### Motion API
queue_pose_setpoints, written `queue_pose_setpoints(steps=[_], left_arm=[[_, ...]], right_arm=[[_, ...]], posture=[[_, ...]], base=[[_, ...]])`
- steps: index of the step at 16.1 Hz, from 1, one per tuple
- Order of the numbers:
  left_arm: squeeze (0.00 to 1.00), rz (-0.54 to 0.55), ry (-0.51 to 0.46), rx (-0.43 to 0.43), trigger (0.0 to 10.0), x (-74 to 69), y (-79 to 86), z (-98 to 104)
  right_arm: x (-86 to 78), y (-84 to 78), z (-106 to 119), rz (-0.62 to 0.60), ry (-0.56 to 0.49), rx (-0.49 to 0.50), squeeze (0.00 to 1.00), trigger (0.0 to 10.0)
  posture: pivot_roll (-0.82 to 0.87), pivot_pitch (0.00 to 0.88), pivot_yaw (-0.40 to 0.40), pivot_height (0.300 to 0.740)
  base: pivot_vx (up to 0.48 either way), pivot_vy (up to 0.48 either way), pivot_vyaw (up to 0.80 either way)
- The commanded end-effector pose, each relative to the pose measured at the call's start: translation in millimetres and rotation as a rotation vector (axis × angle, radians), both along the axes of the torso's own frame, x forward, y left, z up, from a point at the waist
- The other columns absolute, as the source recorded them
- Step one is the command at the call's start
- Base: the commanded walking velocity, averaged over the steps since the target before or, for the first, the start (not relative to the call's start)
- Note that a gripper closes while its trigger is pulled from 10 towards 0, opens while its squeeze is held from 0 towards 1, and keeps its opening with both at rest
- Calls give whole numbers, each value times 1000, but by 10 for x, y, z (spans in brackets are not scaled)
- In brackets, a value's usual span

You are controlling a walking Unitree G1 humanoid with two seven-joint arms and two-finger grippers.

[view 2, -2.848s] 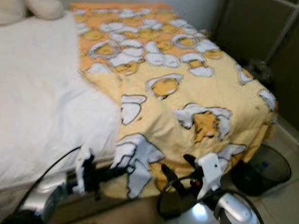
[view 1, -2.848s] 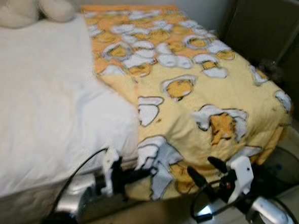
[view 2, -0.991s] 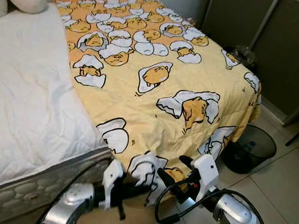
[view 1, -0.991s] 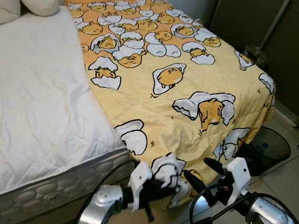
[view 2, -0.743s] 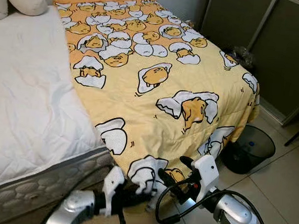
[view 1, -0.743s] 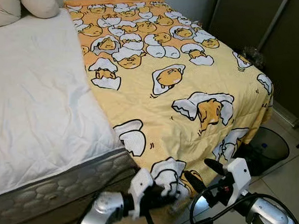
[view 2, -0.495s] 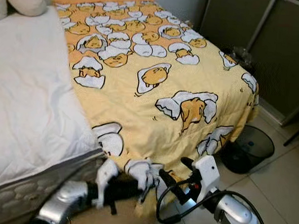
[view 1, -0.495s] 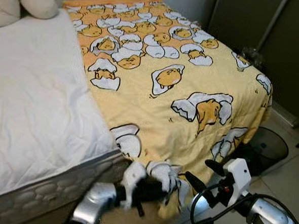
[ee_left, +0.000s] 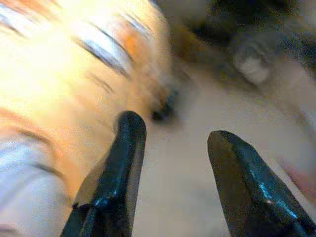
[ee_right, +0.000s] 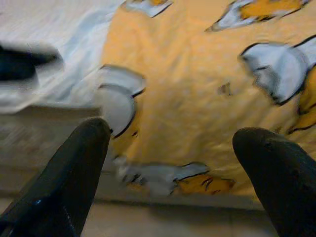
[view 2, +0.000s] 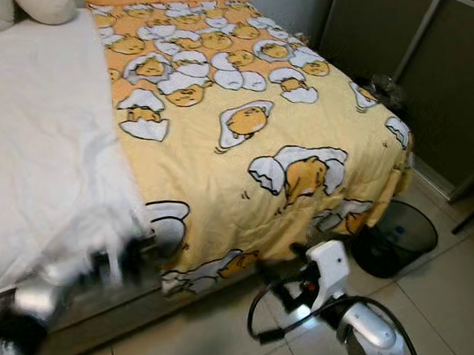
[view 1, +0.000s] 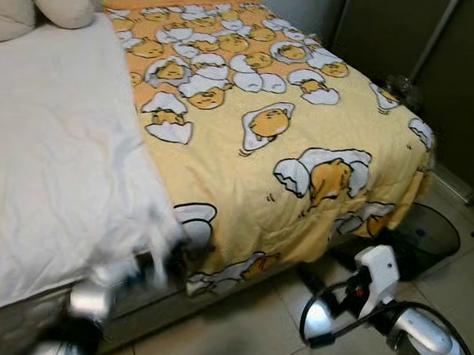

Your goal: Clean up the room

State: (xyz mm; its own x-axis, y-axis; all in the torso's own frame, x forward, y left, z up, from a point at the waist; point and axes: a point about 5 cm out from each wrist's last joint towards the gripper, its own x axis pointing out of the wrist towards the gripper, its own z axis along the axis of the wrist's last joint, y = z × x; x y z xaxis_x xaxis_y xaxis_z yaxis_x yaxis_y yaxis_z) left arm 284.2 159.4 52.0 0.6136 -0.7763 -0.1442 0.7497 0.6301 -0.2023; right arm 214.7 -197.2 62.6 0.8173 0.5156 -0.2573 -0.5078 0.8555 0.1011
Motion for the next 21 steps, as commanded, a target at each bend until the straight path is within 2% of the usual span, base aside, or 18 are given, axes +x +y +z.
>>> queue_pose_setpoints(steps=[1,2,3,5,6,8,10,11,13,14,15,18,21], left_arm=[[1000,96,-27,-63,10000,111,-86,93],[1000,261,-82,-100,10000,264,-74,238],[1000,357,-127,-122,10000,358,-79,354],[1000,378,-134,-130,10000,379,-81,381],[1000,461,-156,-138,10000,436,-126,441],[1000,569,-162,-113,10000,458,-168,442],[1000,599,-196,-39,10000,444,-244,447],[1000,621,-190,-32,10000,442,-255,440],[1000,602,-205,-24,10000,451,-311,471],[224,595,-213,-33,10000,458,-325,493],[0,582,-220,-28,10000,483,-348,522],[0,592,-213,-2,10000,530,-339,535],[0,589,-209,19,10000,530,-355,514]], right_arm=[[97,-65,100,-68,-71,-15,55,10000],[190,-142,169,-168,-131,-28,51,10000],[256,-220,223,-267,-188,-42,43,10000],[272,-245,236,-301,-207,-52,51,10000],[310,-314,260,-447,-271,-65,47,10000],[295,-358,226,-576,-308,-93,43,10000],[226,-412,159,-730,-314,-68,59,10000],[183,-444,108,-810,-308,-46,67,10000],[151,-444,62,-859,-310,-59,71,10000],[160,-435,64,-858,-313,-60,71,10000],[196,-426,74,-852,-319,-70,67,10000],[270,-427,103,-822,-335,-105,31,10000],[312,-421,122,-785,-336,-110,59,10000]], posture=[[-123,0,25,730],[-125,0,27,730],[-129,0,33,730],[-129,0,34,730],[-133,0,41,730],[-139,0,49,730],[-140,0,53,730],[-143,0,60,730],[-148,0,70,730],[-151,0,74,730],[-154,0,76,730],[-163,0,89,730],[-158,0,86,730]], base=[[0,0,0],[0,0,0],[0,0,0],[0,0,0],[0,0,0],[0,0,0],[0,0,0],[0,0,0],[0,0,0],[0,0,0],[0,0,0],[0,0,0],[0,0,267]])
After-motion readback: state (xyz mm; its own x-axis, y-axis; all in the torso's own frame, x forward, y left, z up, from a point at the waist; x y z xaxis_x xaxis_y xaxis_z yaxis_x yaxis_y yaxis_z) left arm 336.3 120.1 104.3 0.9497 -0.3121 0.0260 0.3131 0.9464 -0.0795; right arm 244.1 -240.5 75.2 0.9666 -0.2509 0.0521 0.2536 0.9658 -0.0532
